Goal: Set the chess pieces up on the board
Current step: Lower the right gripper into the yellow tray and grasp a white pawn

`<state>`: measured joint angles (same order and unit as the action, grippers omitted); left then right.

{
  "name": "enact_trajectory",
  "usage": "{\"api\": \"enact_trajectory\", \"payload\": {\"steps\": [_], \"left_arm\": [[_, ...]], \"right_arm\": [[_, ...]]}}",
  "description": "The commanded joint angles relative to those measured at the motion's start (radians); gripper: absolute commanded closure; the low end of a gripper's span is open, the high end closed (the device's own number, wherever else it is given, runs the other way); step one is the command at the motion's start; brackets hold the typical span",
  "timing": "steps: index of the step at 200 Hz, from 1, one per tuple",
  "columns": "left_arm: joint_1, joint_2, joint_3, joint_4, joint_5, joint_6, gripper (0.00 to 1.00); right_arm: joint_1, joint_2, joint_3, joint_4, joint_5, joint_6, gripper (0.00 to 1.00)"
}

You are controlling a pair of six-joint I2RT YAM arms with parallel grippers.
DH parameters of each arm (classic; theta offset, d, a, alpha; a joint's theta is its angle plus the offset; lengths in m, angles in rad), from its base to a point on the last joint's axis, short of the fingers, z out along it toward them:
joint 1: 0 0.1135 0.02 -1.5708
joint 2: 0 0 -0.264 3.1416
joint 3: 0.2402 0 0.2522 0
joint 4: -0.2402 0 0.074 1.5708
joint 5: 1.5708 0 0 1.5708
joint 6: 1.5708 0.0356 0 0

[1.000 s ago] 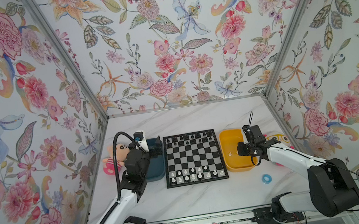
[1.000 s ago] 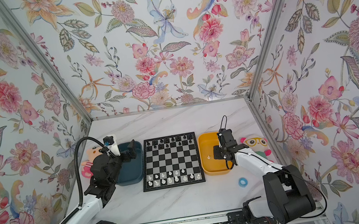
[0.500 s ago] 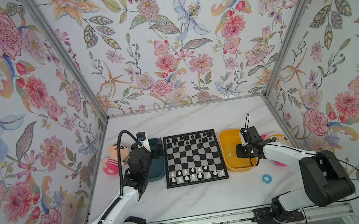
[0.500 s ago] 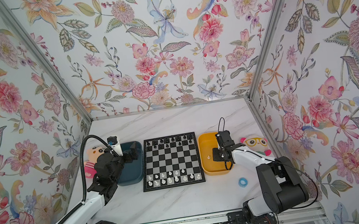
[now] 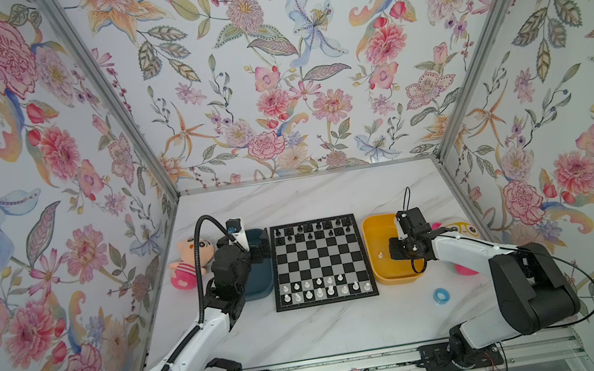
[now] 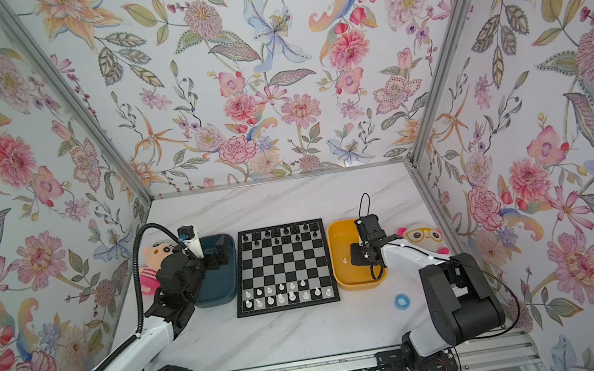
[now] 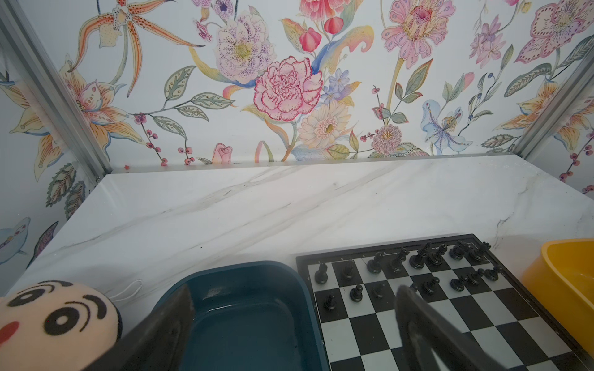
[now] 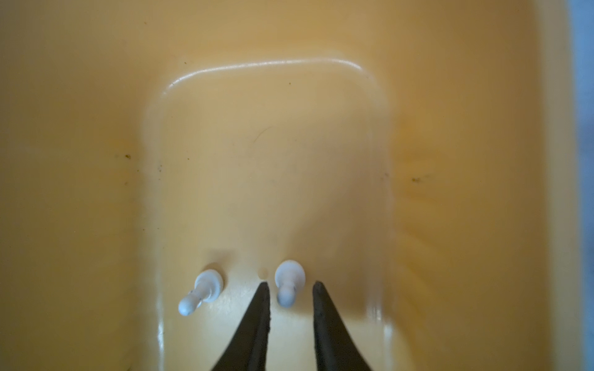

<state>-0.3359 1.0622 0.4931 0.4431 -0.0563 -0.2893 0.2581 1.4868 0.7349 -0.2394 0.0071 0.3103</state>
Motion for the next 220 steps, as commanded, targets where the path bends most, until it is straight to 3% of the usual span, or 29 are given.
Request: {"api": "enact_trajectory", "payload": {"steps": [1, 141, 220], "left_arm": [[0.006, 0.004, 0.009, 0.017, 0.013, -0.011, 0.01], [0.007, 0.000, 0.006, 0.017, 0.017, -0.017, 0.01], [0.008, -0.004, 0.004, 0.017, 0.018, -0.021, 0.01]], "right_arm": [[-0.002, 0.013, 0.027, 0.010, -0.005, 0.001, 0.76], [-0.003, 0.044, 0.035, 0.025, -0.016, -0.001, 0.83], [-0.002, 0.039, 0.042, 0.006, -0.011, -0.006, 0.96]]}}
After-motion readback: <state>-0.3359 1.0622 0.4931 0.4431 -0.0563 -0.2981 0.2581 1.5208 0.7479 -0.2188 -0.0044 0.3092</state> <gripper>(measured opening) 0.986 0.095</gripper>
